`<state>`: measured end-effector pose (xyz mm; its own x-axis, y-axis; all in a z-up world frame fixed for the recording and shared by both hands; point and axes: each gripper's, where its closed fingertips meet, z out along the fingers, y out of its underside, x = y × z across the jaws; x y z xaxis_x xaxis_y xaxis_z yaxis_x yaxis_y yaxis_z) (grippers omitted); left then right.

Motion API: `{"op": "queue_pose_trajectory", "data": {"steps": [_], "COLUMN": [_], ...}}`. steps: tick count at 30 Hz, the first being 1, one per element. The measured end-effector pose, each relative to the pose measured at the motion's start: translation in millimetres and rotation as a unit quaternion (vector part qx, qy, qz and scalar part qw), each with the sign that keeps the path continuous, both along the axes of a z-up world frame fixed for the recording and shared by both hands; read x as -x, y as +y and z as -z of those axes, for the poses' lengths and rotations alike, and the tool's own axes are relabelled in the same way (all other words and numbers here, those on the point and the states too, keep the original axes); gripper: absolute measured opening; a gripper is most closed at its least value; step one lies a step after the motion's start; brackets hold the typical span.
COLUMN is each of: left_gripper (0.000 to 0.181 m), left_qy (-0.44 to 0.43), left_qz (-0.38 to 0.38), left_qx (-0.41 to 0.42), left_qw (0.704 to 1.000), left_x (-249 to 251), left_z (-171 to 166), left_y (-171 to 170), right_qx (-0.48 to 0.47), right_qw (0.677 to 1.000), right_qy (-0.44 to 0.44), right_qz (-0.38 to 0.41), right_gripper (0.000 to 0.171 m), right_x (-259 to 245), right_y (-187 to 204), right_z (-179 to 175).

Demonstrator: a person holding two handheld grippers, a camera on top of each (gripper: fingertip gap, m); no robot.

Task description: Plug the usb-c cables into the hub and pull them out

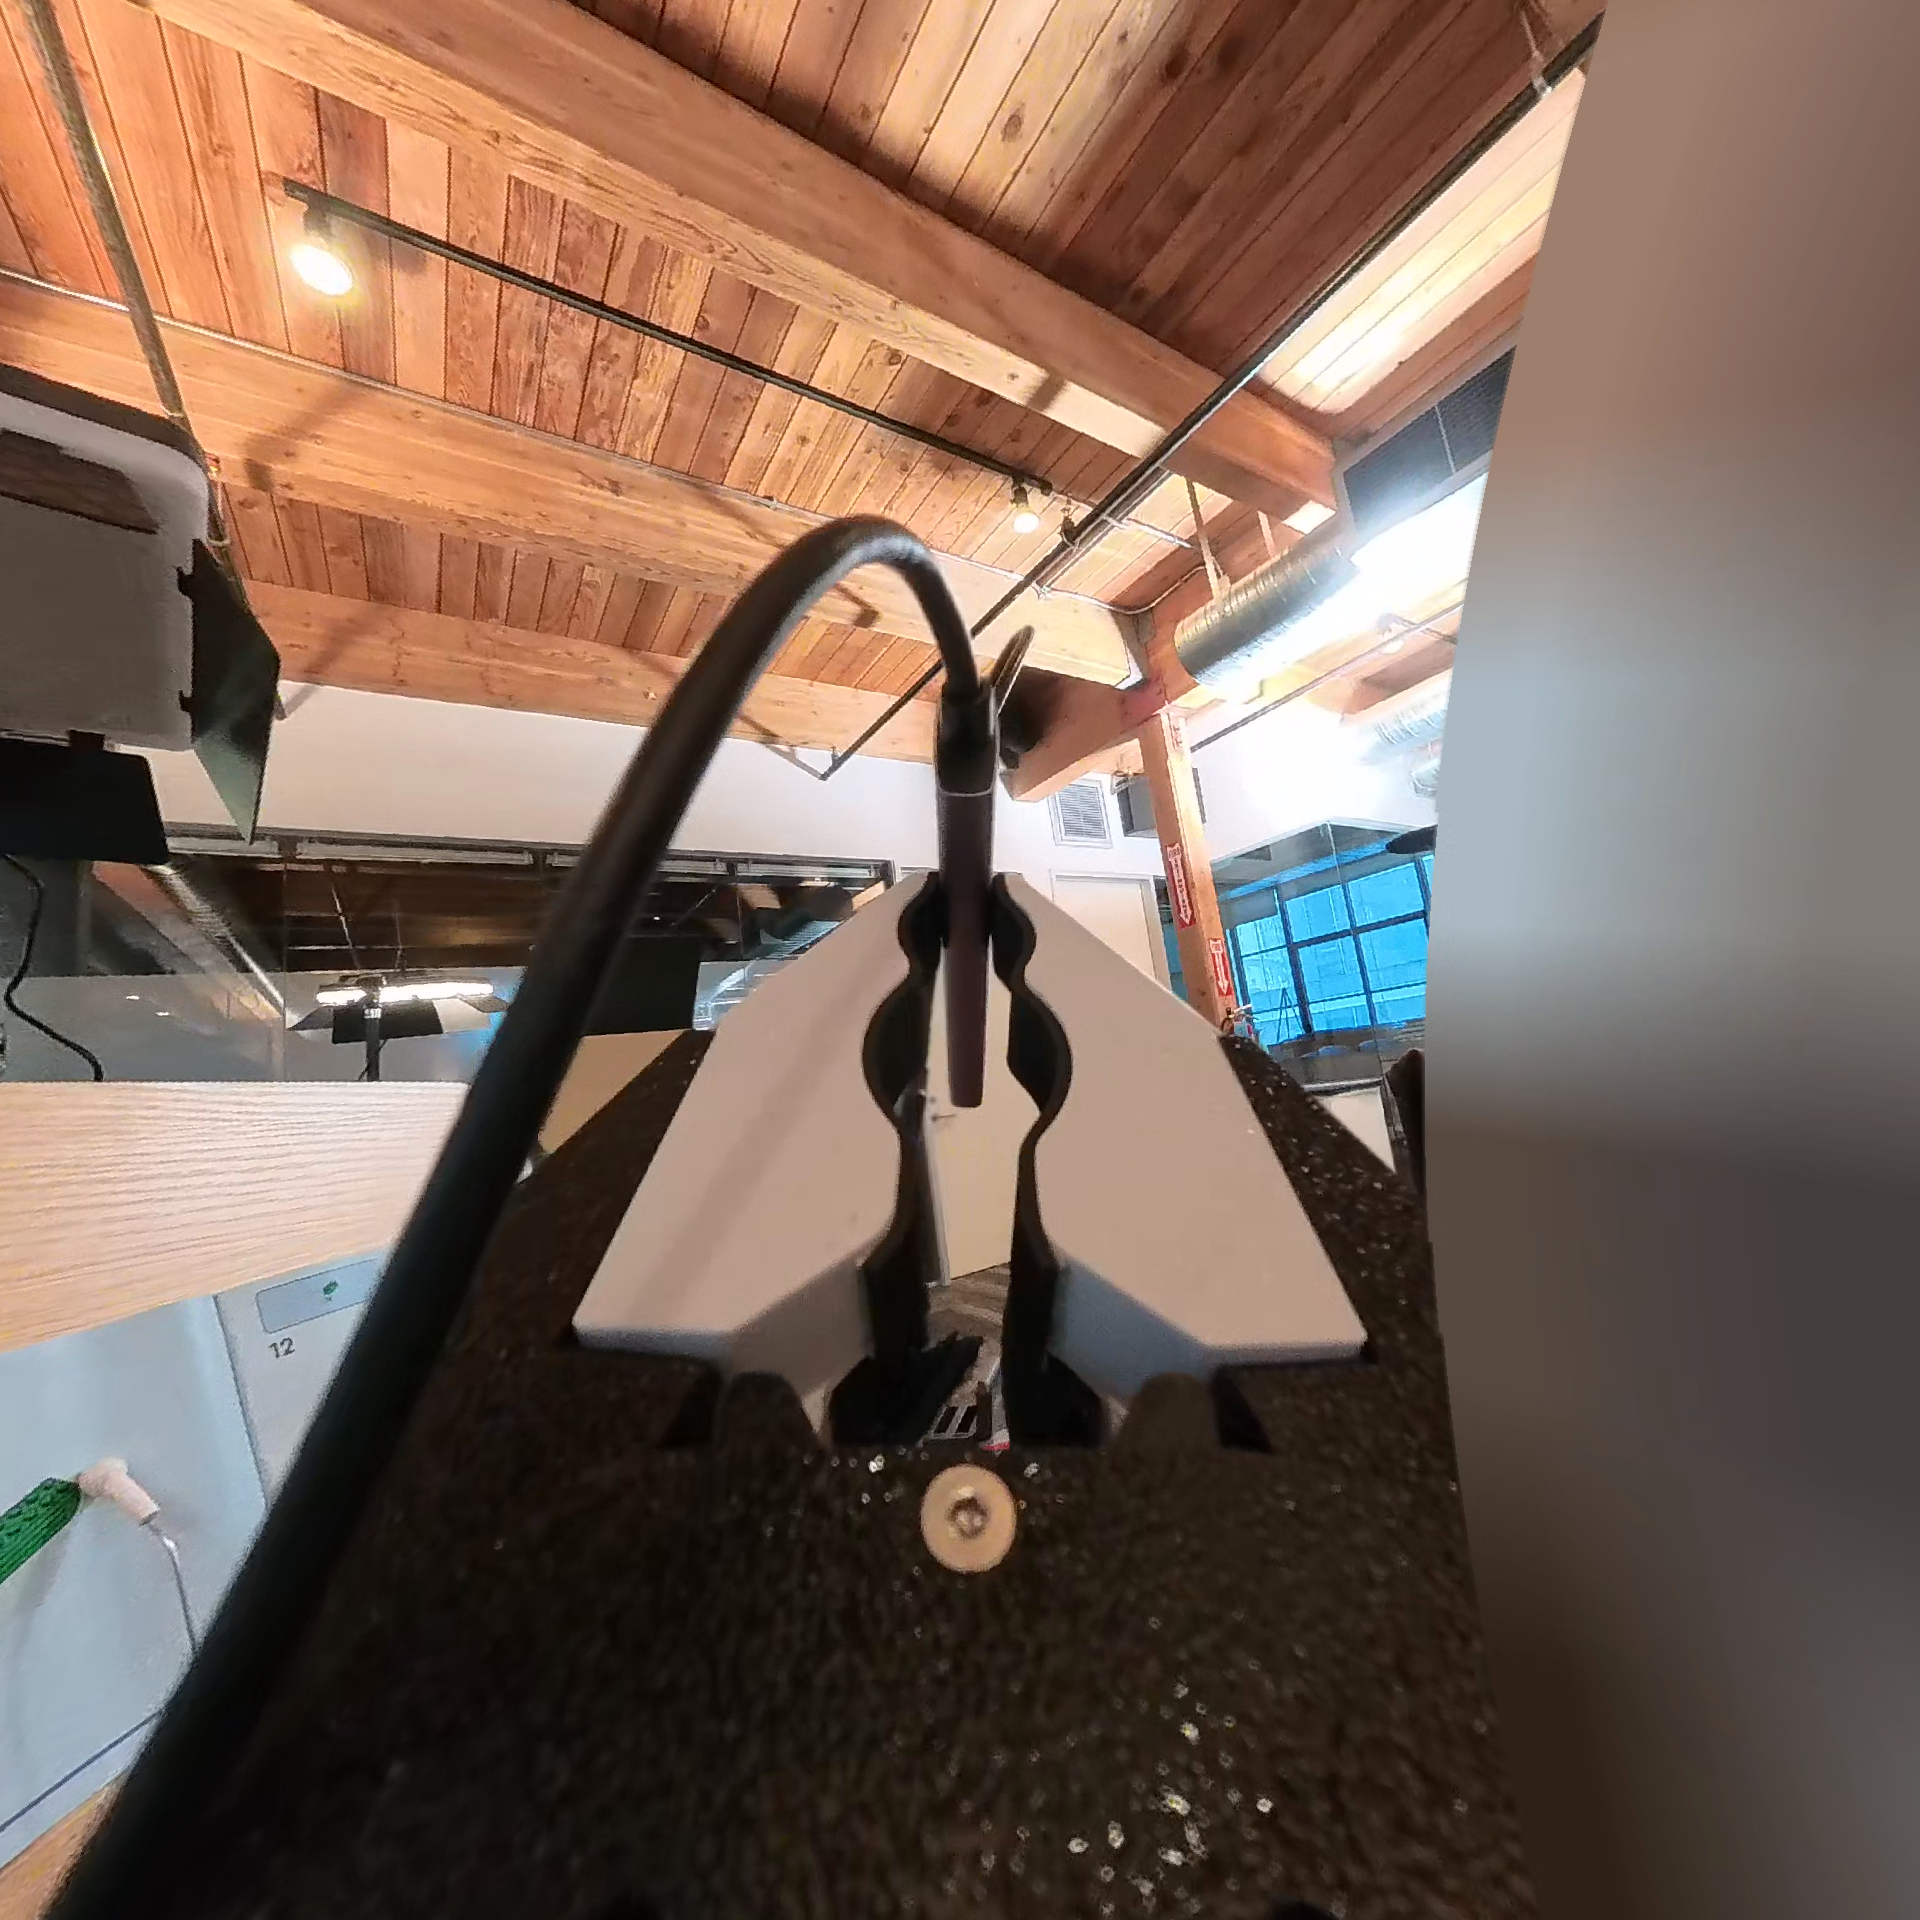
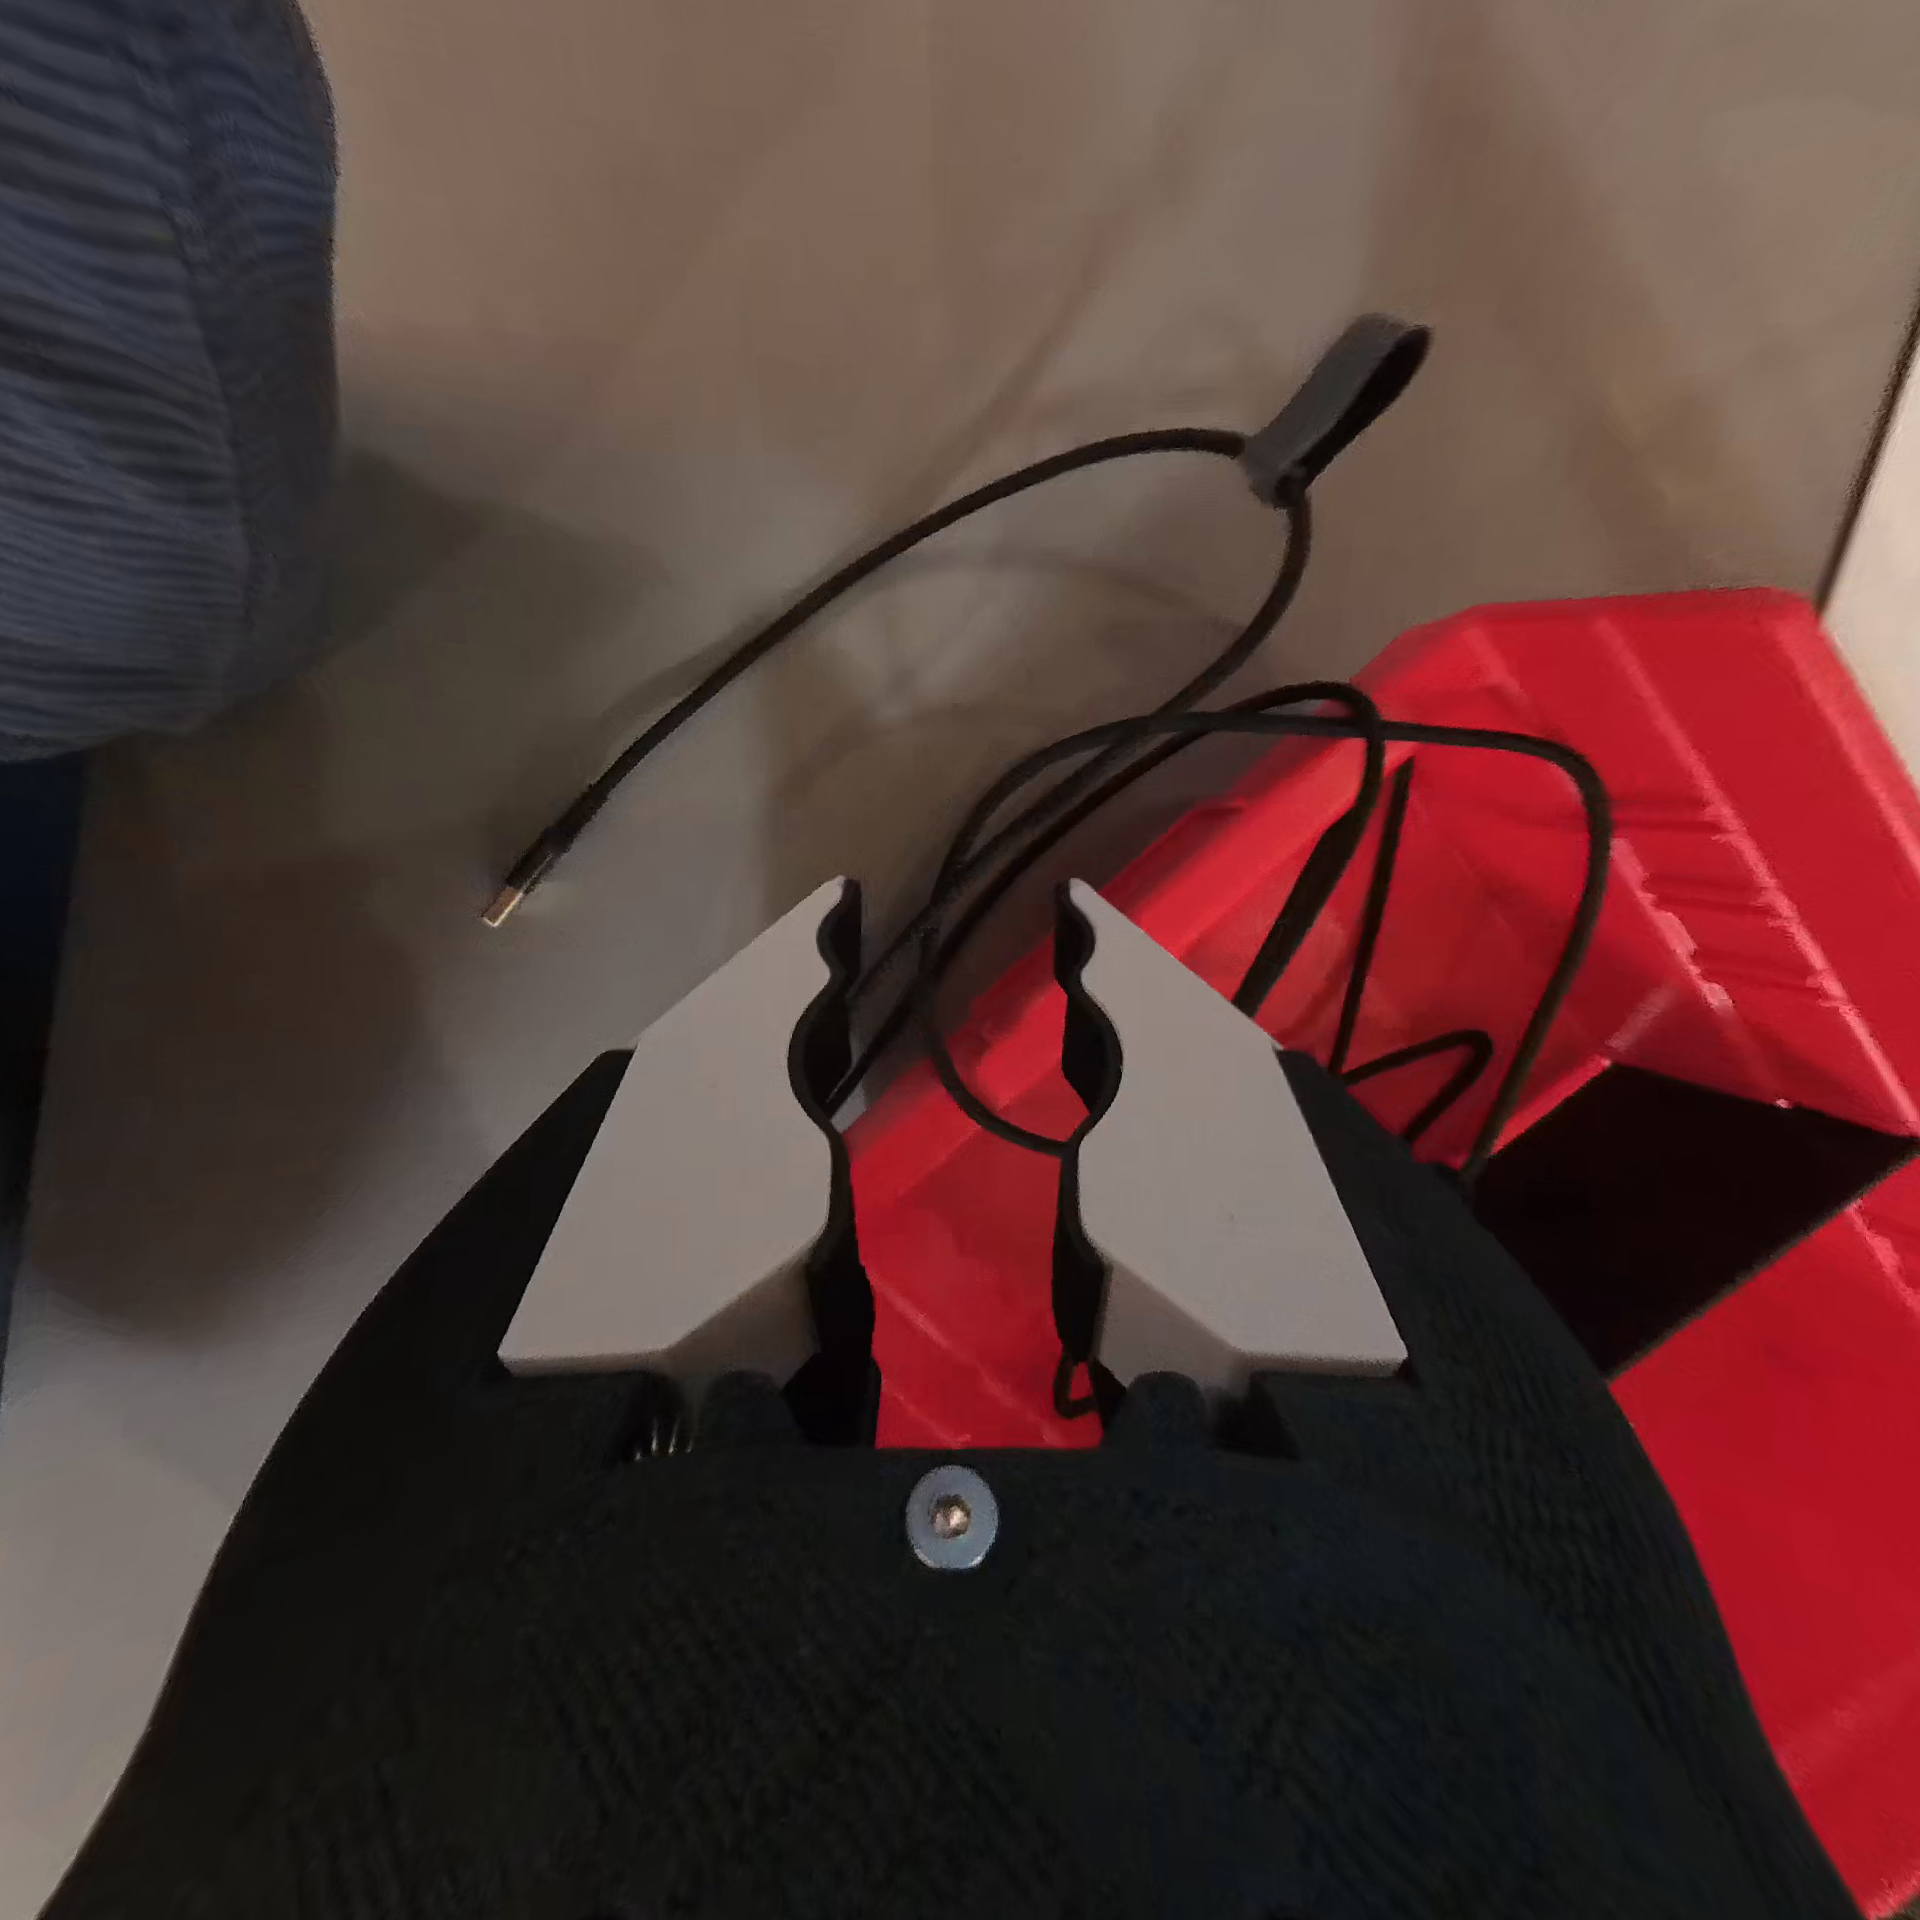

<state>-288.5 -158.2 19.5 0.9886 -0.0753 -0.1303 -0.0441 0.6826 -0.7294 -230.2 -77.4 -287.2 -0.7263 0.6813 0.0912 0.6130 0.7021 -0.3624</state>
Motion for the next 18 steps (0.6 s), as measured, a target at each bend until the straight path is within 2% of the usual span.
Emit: {"op": "queue_pose_trajectory", "data": {"steps": [7,13,16,18], "left_gripper": [0.006,0.006,0.006,0.006], "left_qy": [0.003,0.006,0.006,0.007], "left_qz": [0.002,0.005,0.005,0.006], "left_qx": [0.004,0.005,0.005,0.006], "left_qw": [1.0,1.0,1.0,1.0], "left_x": [-0.4,-1.9,-2.4,-3.1], "left_z": [1.1,1.1,1.0,1.1], "left_y": [2.0,2.1,3.3,4.1], "right_qx": [0.045,-0.062,-0.11,-0.118], "right_qw": [0.999,0.994,0.99,0.991], "right_qy": [-0.031,0.053,0.041,0.033], "right_qz": [-0.003,0.068,0.072,0.057], "right_gripper": [0.034,0.042,0.042,0.034], "right_x": [-25.5,-10.5,-13.4,-15.7], "right_y": [-36.2,6.5,18.1,14.9], "right_z": [3.6,-5.7,6.8,14.0]}}
